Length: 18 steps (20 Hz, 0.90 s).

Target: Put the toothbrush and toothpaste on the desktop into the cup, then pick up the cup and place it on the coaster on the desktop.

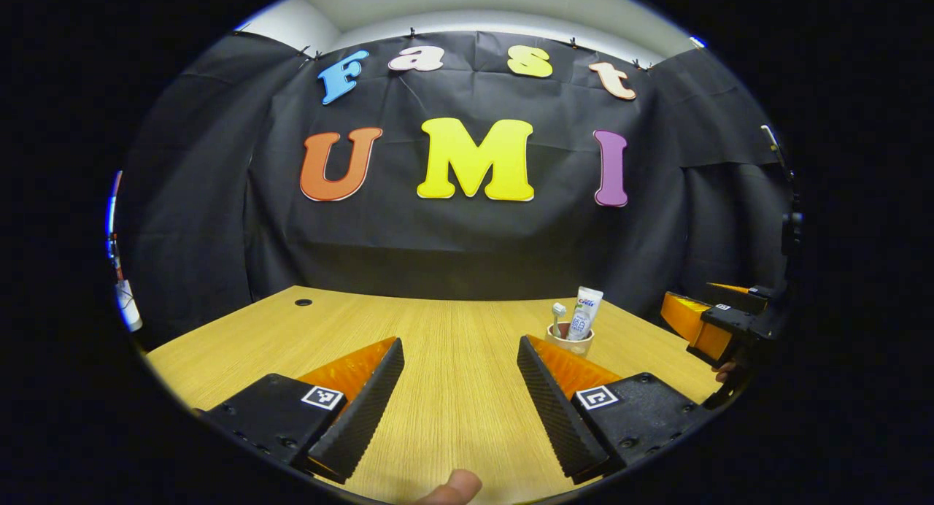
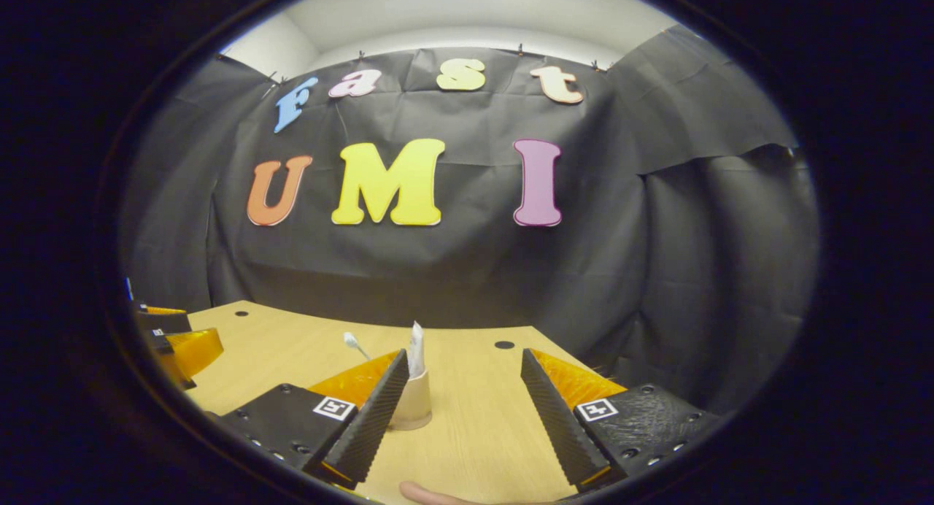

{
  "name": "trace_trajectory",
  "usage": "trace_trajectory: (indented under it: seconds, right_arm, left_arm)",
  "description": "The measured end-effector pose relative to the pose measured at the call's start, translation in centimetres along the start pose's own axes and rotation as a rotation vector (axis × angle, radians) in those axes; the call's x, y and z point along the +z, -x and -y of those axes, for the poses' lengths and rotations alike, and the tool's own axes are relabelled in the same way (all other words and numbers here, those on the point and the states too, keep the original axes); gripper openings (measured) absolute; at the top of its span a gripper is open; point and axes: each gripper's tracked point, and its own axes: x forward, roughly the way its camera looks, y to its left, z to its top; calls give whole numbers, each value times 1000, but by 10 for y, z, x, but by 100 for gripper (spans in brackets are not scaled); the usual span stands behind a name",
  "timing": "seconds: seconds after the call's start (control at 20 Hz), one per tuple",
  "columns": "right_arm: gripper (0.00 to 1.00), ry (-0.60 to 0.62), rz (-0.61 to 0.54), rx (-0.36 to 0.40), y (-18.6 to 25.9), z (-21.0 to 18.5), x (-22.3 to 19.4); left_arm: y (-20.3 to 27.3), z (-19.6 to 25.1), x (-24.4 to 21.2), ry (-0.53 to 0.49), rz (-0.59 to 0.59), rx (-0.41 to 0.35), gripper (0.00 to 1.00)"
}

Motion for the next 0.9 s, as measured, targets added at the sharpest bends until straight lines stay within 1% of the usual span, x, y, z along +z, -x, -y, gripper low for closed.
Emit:
trace_trajectory:
  seconds: [0.1, 0.15, 0.2, 0.3, 0.4, 0.45, 0.5, 0.9]
  right_arm:
    - [94, -20, -12, 10, 3, 1, -2]
    - [96, -27, -15, 16, 3, 1, -2]
    - [94, -27, -18, 20, 4, 1, -3]
    - [94, -12, -17, 19, 4, 3, -4]
    - [94, -13, -10, 32, 9, 0, -1]
    - [92, -12, -4, 33, 10, -1, 0]
    - [94, -9, 2, 31, 10, -1, 2]
    - [94, 35, 2, 79, 18, -26, 6]
  left_arm:
    - [5, 0, 5, -26, 12, 6, 100]
    - [9, 1, 11, -38, 29, 8, 99]
    - [12, 3, 15, -46, 40, 10, 99]
    - [15, 3, 17, -58, 46, 15, 99]
    - [15, 1, 14, -54, 33, 25, 99]
    - [14, 2, 13, -47, 26, 21, 99]
    - [13, 1, 11, -42, 15, 18, 99]
    - [9, -10, 1, -16, -38, 27, 99]
